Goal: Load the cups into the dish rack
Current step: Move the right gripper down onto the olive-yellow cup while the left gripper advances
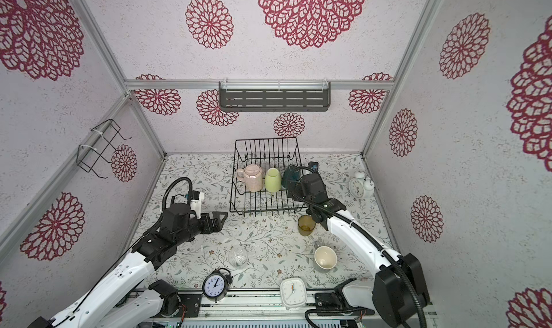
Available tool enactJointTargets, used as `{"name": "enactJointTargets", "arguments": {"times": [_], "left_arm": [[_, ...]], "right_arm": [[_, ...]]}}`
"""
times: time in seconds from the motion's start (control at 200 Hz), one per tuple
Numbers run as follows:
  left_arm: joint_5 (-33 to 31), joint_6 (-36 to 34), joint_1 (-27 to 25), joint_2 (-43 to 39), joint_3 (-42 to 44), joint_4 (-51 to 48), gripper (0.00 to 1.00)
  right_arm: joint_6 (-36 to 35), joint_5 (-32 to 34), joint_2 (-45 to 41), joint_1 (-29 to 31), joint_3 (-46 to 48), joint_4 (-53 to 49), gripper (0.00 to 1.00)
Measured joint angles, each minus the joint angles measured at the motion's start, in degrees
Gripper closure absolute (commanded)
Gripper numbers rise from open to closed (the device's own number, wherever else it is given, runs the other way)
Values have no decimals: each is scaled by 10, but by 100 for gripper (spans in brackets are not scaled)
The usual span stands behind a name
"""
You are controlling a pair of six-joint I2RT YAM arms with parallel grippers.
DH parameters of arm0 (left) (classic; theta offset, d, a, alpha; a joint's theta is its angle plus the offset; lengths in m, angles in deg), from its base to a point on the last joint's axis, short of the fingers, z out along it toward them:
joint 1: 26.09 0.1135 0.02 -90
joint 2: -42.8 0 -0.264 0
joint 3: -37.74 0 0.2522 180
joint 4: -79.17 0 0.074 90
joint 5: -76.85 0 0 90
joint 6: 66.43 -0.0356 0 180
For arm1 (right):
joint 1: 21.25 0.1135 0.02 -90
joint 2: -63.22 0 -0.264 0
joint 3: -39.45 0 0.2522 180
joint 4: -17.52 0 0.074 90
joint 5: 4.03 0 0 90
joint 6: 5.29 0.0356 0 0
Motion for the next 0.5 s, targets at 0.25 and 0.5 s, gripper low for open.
{"name": "enactJointTargets", "arguments": {"times": [0.25,0.5], "left_arm": [[-28,16,-88,67,-16,-29,6],[-62,21,-172,115,-88,-70,6]], "right_arm": [[91,-20,-86,-2,81,-118,16],[120,-39,-102,-12,85,-184,30]]}}
